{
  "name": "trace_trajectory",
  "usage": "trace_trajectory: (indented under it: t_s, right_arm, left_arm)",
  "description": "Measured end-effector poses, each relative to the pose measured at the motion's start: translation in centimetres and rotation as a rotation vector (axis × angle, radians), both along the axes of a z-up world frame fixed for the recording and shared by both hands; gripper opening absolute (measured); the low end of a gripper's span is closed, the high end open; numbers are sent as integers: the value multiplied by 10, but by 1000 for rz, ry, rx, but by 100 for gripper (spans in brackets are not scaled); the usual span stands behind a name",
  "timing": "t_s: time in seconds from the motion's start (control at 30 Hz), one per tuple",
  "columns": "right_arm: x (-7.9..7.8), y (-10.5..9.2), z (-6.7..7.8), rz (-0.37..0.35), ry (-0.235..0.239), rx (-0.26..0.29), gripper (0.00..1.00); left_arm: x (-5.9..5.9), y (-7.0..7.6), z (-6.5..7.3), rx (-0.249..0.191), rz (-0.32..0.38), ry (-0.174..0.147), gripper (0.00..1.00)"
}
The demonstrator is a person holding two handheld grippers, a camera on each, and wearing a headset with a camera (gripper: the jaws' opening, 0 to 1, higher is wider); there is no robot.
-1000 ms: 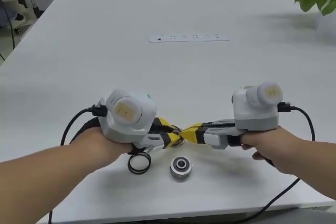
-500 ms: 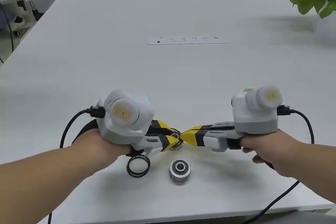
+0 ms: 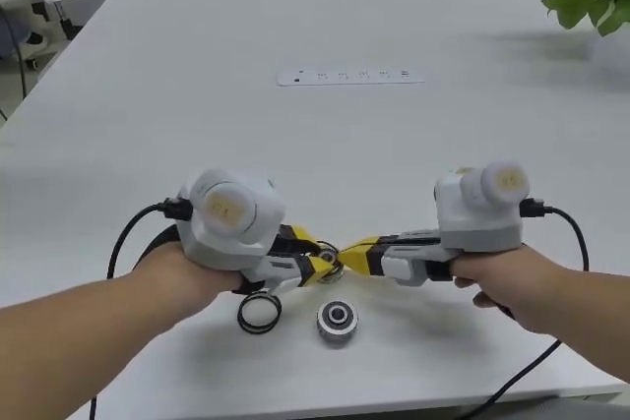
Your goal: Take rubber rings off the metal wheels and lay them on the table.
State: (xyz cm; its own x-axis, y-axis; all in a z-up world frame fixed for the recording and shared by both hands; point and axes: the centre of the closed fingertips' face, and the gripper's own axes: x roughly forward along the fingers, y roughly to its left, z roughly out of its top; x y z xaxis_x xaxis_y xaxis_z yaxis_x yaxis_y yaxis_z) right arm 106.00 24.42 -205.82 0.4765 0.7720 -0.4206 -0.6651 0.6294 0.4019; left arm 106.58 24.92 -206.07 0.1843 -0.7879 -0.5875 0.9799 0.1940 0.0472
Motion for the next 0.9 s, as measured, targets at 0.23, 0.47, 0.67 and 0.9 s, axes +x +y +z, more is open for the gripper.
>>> trace_trajectory:
  t_s: [0.23,0.47,0.67,0.9]
  right_arm:
    - [-3,2,2,-2,6,3,0]
    - [-4,2,3,-1,9,8,0]
    - [-4,2,3,-2,11,14,0]
    - [-3,2,5,-6,16,24,0]
  left_arm:
    - [-3,3,2,4,-11,-1,17]
    - [-6,6,5,2,-16,1,21]
    - [-7,7,12,-9,-16,0,28]
    - [-10,13,16,-17,-12,9,31]
